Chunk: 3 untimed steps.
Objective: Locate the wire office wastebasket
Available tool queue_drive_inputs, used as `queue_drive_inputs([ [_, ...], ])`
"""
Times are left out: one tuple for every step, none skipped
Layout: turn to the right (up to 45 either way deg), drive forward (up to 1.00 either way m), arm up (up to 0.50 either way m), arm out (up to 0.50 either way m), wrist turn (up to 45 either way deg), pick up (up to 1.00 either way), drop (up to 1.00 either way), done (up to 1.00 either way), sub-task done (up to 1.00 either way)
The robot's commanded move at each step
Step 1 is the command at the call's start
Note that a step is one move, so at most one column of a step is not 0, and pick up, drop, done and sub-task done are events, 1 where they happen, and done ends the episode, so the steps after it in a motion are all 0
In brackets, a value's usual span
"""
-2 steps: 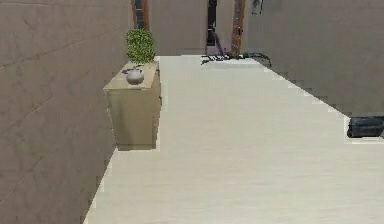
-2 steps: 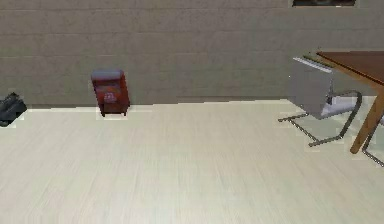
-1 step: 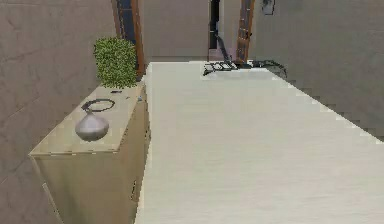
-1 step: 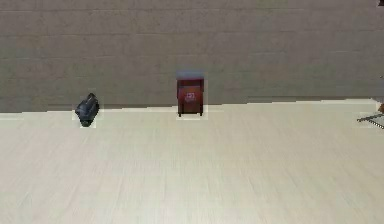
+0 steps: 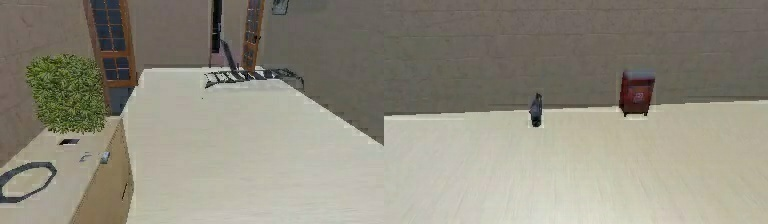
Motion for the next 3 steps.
queue_drive_inputs([
  [45.0, 0.00, 0.00, 0.00, 0.0, 0.00, 0.00, 0.00, 0.00],
  [45.0, 0.00, 0.00, 0.00, 0.0, 0.00, 0.00, 0.00, 0.00],
  [0.0, 0.20, 0.00, 0.00, 0.0, 0.00, 0.00, 0.00, 0.00],
])
